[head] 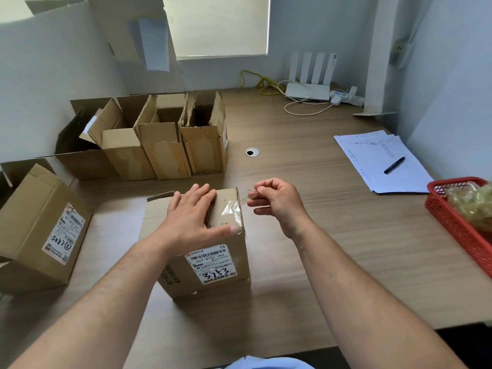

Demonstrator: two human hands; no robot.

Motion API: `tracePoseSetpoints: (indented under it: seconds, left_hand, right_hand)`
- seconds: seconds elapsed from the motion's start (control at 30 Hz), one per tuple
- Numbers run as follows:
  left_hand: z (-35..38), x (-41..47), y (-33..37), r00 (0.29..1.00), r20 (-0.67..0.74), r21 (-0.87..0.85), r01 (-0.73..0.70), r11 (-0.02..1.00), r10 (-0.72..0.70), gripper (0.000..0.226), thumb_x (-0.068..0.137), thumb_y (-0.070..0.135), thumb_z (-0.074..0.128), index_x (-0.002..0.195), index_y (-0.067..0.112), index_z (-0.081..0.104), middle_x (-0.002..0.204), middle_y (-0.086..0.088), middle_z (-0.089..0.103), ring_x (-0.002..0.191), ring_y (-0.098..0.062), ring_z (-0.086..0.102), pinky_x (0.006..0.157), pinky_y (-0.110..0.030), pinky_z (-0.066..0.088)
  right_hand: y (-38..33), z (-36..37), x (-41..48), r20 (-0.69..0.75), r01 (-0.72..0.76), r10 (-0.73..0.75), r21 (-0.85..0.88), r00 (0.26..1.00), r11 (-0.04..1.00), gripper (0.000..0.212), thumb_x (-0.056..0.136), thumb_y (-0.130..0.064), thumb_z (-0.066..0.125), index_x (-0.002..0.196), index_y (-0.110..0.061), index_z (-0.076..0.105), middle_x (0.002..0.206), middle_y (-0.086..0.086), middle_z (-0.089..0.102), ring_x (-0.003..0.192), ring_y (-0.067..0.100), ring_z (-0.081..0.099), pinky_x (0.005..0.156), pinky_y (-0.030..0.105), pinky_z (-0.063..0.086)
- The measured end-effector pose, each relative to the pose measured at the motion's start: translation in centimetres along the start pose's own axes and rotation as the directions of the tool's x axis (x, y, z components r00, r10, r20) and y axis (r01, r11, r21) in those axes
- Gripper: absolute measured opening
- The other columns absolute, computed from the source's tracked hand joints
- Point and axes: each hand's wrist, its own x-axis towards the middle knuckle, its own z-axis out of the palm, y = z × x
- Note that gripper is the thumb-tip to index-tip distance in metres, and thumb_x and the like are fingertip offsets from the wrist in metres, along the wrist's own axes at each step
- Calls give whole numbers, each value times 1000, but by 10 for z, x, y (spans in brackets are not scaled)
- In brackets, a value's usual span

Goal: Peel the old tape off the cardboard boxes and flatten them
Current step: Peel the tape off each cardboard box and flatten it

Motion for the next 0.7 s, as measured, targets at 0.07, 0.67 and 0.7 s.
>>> tracePoseSetpoints:
  seconds: [0.07, 0.67, 0.7]
  left_hand:
    - [1, 1, -2, 1000, 14, 101, -16, 995, 15, 132, 50, 101, 25, 154, 23, 4, 161, 7, -3, 146, -9, -13, 117, -39, -14]
    - [-13, 36, -19, 990, 93, 141, 93, 986, -107, 127, 61, 79, 64, 154, 22, -1, 161, 2, -3, 147, -17, -5, 117, -43, -6]
    - [-15, 37, -19, 989, 101, 142, 97, 985, -112, 126, 62, 77, 65, 154, 22, -1, 161, 2, -2, 147, -17, -4, 118, -43, -5]
  right_hand:
    - [-2, 2, 0, -13, 11, -11, -13, 1000, 1000, 15, 93, -3, 48, 85, -11, 58, 74, 6, 68, 59, 14, 66, 53, 25, 50]
    - [-2, -19, -13, 9, 279, -336, -577, 942, 768, 12, 82, -28, 71, 80, -21, 61, 81, -3, 63, 75, 13, 59, 69, 25, 49]
    - [3, -15, -15, 43, 298, -358, -652, 933, 698, 13, 81, -29, 72, 82, -23, 60, 83, -3, 62, 75, 12, 58, 69, 23, 48]
